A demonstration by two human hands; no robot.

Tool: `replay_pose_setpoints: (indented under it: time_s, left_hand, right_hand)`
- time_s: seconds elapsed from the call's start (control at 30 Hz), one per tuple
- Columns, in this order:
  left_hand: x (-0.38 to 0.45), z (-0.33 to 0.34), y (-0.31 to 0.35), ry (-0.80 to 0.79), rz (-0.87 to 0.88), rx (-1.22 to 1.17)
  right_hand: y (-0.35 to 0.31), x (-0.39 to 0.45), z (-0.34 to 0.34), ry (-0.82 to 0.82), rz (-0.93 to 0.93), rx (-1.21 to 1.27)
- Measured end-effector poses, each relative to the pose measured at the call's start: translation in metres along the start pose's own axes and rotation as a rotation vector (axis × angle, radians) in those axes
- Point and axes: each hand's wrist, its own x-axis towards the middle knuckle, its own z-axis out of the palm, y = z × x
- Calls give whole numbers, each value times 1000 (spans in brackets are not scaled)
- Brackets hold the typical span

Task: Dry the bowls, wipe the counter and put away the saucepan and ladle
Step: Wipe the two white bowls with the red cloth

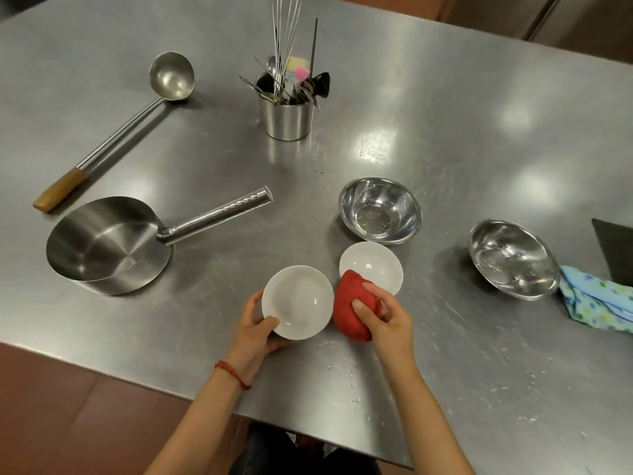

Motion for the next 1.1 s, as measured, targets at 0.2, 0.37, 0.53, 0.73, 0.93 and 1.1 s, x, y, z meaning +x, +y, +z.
replay_pose_setpoints:
  time_s: [0.2,0.37,0.53,0.73,0.93,1.1]
  left_hand:
    - [-11,22,10,-72,39,-13]
    - [-20,37,6,-132,109,103]
    - [-29,56,7,-161,346,252]
    - [-29,71,16,-125,454,287]
    - [-28,77,9,-86,328,217]
    - [-27,82,18,-104,384,242]
  right_hand:
    - [-15,-2,2,-60,-71,-20]
    - [-27,-6,7,-124,-200,-265]
    - [-24,-10,28,-31,-205,-470]
    - [-33,-6,29,-291,-161,-506]
    - [-52,8,8,-574,-172,-664]
    - [-40,-8,20,-214,-531,-872]
